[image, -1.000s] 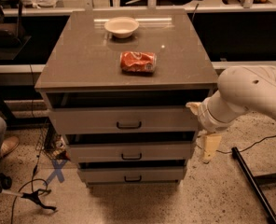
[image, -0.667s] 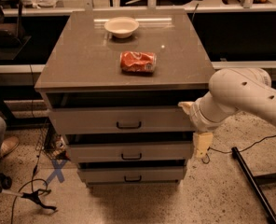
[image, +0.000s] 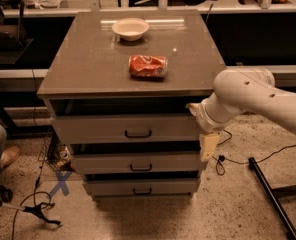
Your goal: Open top drawer
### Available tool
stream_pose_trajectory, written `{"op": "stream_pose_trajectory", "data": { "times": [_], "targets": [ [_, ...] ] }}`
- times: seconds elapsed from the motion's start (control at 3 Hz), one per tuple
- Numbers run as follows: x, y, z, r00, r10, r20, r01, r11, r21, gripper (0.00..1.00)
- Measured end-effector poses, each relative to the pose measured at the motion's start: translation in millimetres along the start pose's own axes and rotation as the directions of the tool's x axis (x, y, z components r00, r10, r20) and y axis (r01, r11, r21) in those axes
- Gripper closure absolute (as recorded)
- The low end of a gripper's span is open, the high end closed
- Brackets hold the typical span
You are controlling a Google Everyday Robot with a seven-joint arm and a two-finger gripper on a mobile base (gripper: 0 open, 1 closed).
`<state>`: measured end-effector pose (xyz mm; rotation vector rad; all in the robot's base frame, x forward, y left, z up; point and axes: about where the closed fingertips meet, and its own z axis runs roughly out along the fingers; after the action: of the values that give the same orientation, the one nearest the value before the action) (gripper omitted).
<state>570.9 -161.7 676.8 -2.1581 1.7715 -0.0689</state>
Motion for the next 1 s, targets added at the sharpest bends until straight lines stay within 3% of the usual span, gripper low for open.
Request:
{"op": "stream_pose_trajectory", "data": {
  "times": [0.67,1.0],
  "targets": [
    [5,-27,40,0.999,0.038,0.009,-0.037,0.9988,-0.031,0.00],
    [8,-27,50,0.998,0.062,0.004,-0.062,0.9973,-0.039,0.18]
  ]
}}
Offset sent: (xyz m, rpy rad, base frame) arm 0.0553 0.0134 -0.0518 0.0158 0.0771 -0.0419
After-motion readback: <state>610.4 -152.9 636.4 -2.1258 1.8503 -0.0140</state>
